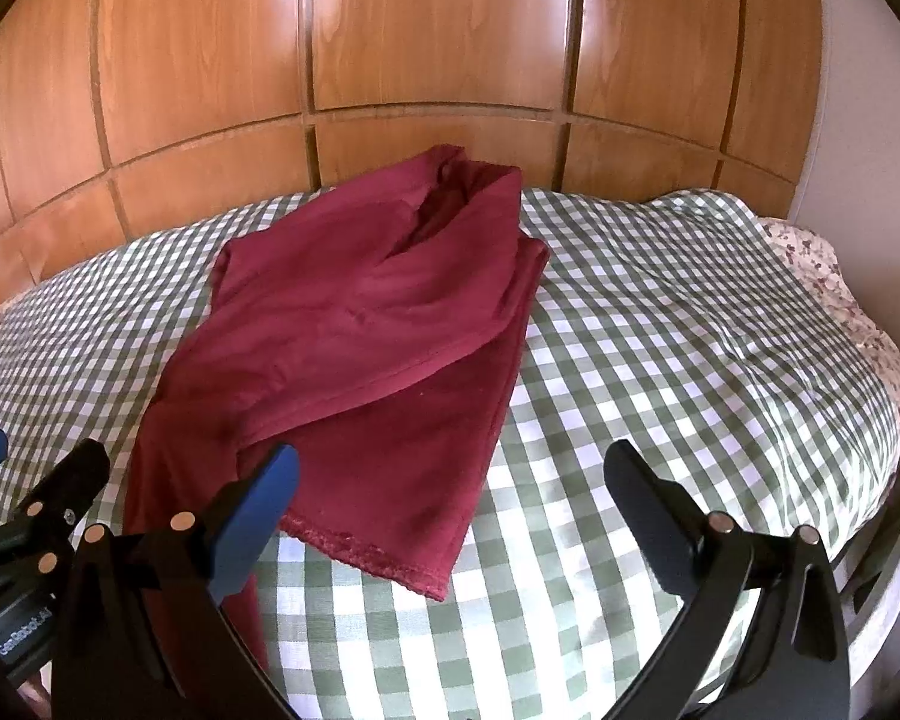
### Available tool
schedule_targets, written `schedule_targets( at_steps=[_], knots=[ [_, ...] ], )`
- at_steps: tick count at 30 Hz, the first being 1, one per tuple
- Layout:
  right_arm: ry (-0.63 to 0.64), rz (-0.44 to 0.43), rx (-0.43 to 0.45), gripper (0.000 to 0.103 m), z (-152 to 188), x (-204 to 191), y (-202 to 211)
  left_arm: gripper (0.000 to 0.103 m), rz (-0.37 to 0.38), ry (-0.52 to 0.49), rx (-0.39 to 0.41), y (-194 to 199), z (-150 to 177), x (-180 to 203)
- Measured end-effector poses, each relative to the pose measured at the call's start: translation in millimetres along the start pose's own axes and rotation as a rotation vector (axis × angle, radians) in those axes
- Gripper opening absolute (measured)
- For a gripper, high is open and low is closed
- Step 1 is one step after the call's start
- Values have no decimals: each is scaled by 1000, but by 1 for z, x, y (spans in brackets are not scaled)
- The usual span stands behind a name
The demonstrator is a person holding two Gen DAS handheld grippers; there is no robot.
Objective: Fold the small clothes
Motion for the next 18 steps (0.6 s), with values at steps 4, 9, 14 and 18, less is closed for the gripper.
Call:
schedule_targets(
  at_steps=[4,9,14,18],
  knots=[
    [-26,-11,31,101,-4,7,10,100,-9,0,12,5,-1,-1],
    [-47,-11,127,101,-19,12,35,100,-1,18,31,12,-5,-3],
    [-37,-6,122,101,-16,12,38,100,4,20,44,18,-6,-3],
    [-32,0,101,101,-9,12,35,100,2,20,59,24,-7,-3]
  ],
)
Point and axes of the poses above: each gripper's, at about its wrist camera, not at the fingertips, and y roughly against the way its jaws point, x to its right, z to its underside, the point moved 8 cm from there along -y, roughly the way its jaws point, and after that the axes turned 6 degrees about -z, right-handed, at the moved point
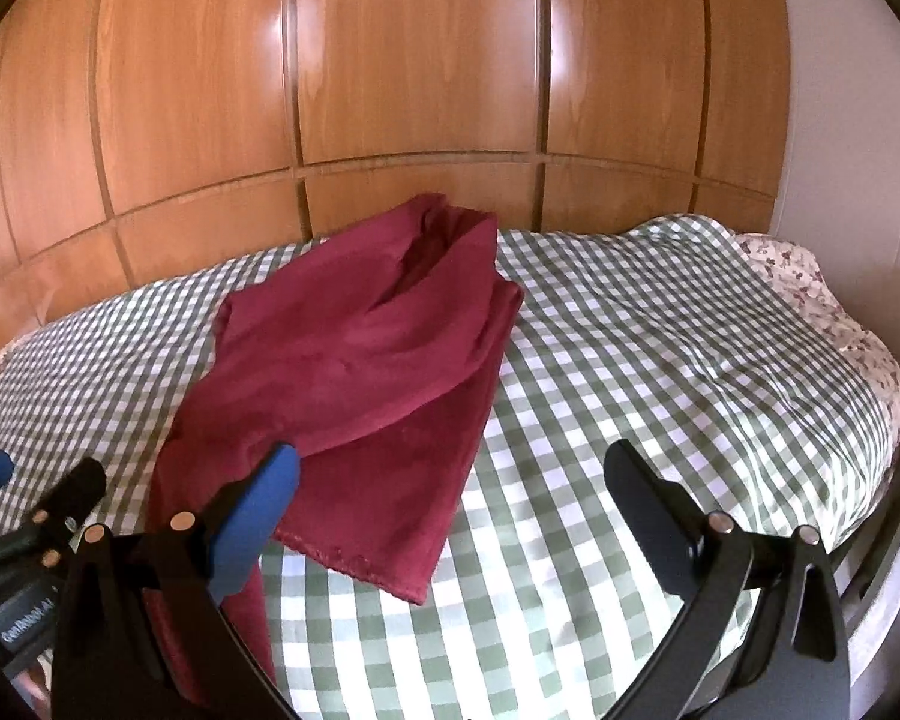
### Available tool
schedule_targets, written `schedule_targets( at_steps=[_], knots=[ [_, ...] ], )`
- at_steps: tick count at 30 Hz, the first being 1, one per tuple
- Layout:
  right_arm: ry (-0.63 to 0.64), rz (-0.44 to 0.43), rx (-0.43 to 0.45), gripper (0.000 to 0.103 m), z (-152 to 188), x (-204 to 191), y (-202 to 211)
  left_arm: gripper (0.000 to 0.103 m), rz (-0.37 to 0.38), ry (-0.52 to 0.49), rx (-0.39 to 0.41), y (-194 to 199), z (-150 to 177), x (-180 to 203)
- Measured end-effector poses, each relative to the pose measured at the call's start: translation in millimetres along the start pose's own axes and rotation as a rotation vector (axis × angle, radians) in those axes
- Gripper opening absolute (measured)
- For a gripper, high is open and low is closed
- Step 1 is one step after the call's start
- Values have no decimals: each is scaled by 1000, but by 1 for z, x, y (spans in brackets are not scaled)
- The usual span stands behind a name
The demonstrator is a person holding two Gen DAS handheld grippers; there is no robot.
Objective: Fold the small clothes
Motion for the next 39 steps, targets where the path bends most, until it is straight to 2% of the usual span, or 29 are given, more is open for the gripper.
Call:
schedule_targets(
  at_steps=[24,39],
  knots=[
    [-6,-1,-32,101,8,5,-3,100,1,-25,2,1,2,1],
    [-39,8,-82,101,17,19,-19,100,11,-58,-61,-20,12,13]
  ],
)
Point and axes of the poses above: each gripper's, at about its wrist camera, not at the fingertips, and y roughly against the way its jaws point, x to its right, z to its underside, the point moved 8 cm from there along -y, roughly the way its jaws point, and after that the axes turned 6 degrees about -z, right-handed, at the moved point
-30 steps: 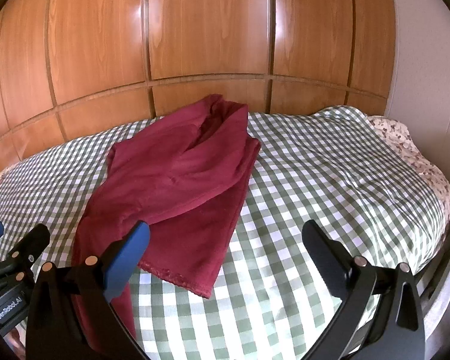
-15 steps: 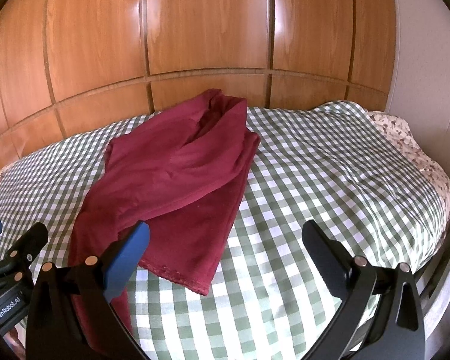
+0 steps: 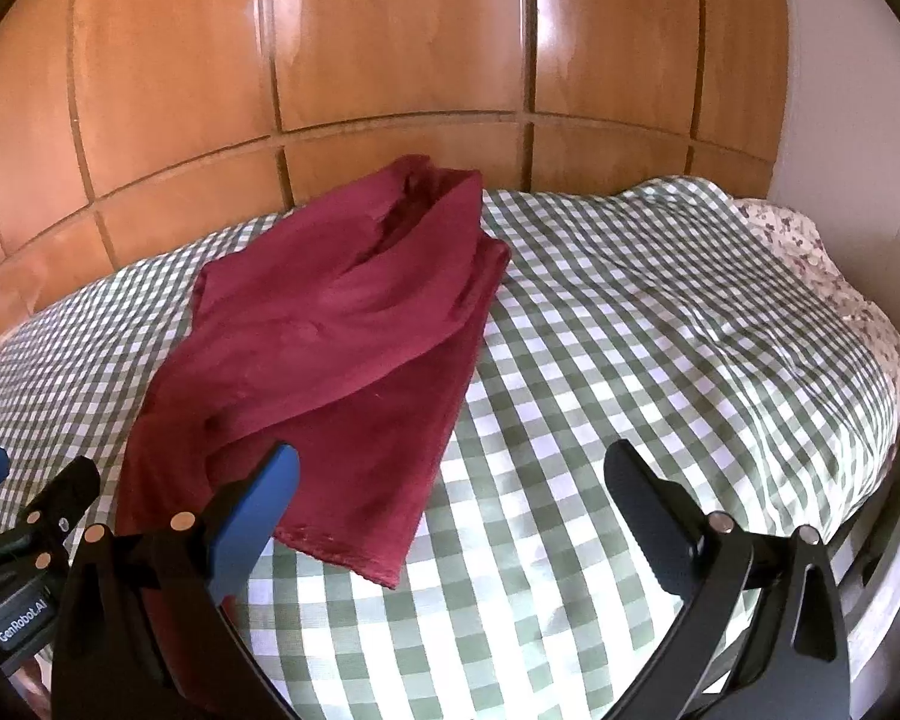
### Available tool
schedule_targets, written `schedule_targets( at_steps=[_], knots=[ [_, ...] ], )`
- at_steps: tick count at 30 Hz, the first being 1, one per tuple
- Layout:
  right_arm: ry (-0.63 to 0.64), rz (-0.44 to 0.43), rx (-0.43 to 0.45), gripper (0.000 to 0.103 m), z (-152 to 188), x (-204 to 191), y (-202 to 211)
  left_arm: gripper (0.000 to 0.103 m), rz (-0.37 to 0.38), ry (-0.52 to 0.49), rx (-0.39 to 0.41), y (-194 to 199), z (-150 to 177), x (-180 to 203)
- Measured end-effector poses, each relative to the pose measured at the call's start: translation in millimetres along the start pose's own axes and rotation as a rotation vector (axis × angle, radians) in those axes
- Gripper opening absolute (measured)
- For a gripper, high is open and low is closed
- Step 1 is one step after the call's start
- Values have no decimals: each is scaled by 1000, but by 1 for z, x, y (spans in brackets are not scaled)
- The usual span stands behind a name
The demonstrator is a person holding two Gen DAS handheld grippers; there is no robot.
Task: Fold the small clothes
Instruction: 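Grasp the red sweatshirt with the left gripper while the right gripper grasps it too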
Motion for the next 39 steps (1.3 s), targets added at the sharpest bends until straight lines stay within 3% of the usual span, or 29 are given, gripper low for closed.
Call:
schedule_targets(
  at_steps=[15,18,21,22,26,29,32,34,37,39],
  knots=[
    [-76,-16,-45,101,0,34,-18,98,145,-81,-162,-42,14,40],
    [-120,-29,-67,99,-1,43,-25,77,174,-152,-190,-51,21,54],
    [-165,-68,-97,89,-2,46,-33,43,182,-196,-213,-61,30,56],
    [-182,-91,-109,85,-2,46,-37,32,196,-185,-224,-63,31,54],
    [-222,-199,-169,55,-5,33,-54,11,312,-52,-237,-61,20,30],
    [-250,-313,-224,48,-9,12,-71,8,384,77,-213,-53,-1,1],
    [-290,-445,-304,46,-12,-18,-93,8,393,187,-167,-52,-31,-34],
    [-294,-484,-328,46,-15,-34,-104,8,405,261,-148,-54,-49,-59],
    [-339,-511,-348,41,-21,-46,-121,8,351,300,-100,-59,-77,-93],
    [-348,-511,-349,24,-29,-49,-128,8,287,310,-78,-69,-94,-116]
  ],
)
Point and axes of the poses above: each gripper's, at about its wrist camera, not at the fingertips, and y roughly against the way its jaws point, x to its right, z to its underside, the point moved 8 cm from there along -y, roughly the way its jaws point, and after that the axes turned 6 degrees about -z, right-handed, at the moved point
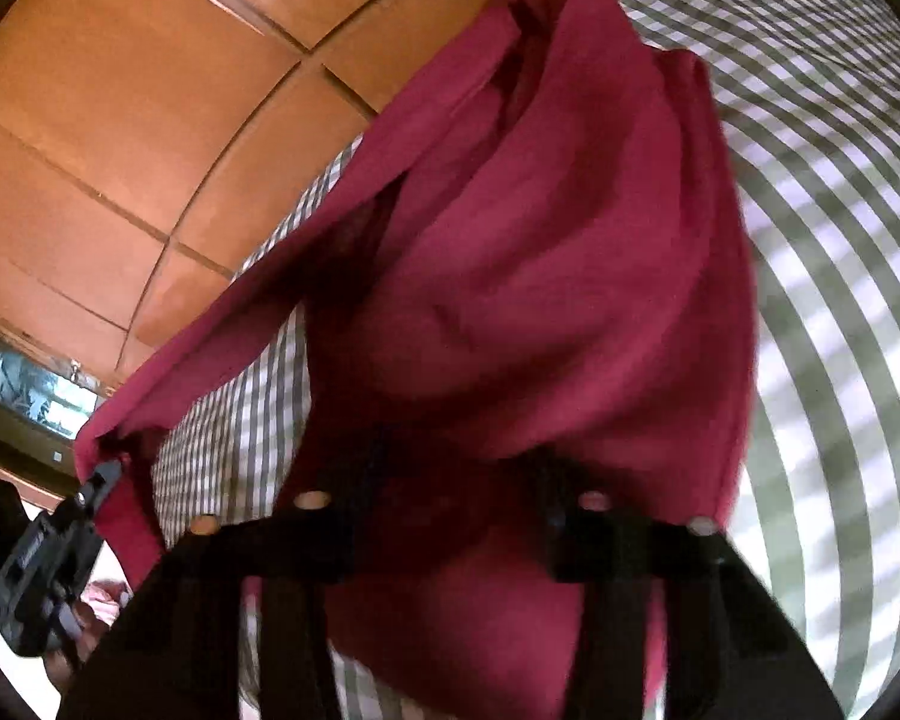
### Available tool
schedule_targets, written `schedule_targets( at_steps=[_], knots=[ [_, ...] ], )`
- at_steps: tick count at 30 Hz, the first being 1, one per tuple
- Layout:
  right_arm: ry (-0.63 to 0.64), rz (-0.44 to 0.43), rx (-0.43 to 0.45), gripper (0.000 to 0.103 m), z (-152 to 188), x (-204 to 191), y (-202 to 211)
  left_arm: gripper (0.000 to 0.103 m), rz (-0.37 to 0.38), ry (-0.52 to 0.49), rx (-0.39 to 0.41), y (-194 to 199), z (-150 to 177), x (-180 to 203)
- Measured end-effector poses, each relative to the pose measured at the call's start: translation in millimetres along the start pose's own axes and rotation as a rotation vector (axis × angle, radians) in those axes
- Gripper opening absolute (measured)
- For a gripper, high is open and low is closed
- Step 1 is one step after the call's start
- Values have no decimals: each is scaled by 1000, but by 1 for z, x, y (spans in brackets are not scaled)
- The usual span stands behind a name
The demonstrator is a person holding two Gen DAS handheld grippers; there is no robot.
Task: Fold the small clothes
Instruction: 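Grasp the red sweatshirt with the left gripper while the right gripper grasps it too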
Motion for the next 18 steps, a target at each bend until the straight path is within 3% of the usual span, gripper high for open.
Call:
schedule_targets(
  at_steps=[2,4,5,6,8,11,13,15,16,17,18],
  knots=[
    [13,-12,12,22,-8,-7,3,8,-40,39,17,0,-24,-25],
    [16,-50,10,31,-14,-11,9,8,-92,60,33,-8,-47,-46],
    [5,-70,-4,60,-13,-11,10,8,-133,51,42,-13,-58,-54],
    [-17,-99,-7,70,-12,-10,13,8,-196,30,50,-20,-70,-65],
    [-17,-113,2,70,-10,-9,15,8,-312,35,60,-38,-97,-89],
    [-52,-146,-29,70,-2,-6,10,9,-369,84,15,-60,-115,-111],
    [-45,-146,-26,62,-2,-8,5,13,-383,126,-4,-67,-117,-116],
    [-2,-121,-33,29,-4,-12,-3,35,-386,151,4,-66,-113,-113],
    [15,-109,-45,18,-3,-12,-5,52,-396,154,24,-64,-110,-114],
    [38,-90,-50,9,-4,-14,-6,59,-404,151,43,-60,-107,-113],
    [80,-63,-34,7,-7,-16,-1,59,-403,133,58,-58,-103,-112]
  ],
)
Point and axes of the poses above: each gripper's, at about its wrist camera, not at the fingertips, and y roughly against the way its jaws point, x to its right, z to its underside, the point moved 8 cm from there along -y, roughly the way its jaws point, and after that the axes turned 6 degrees about -z, right-handed, at the moved point
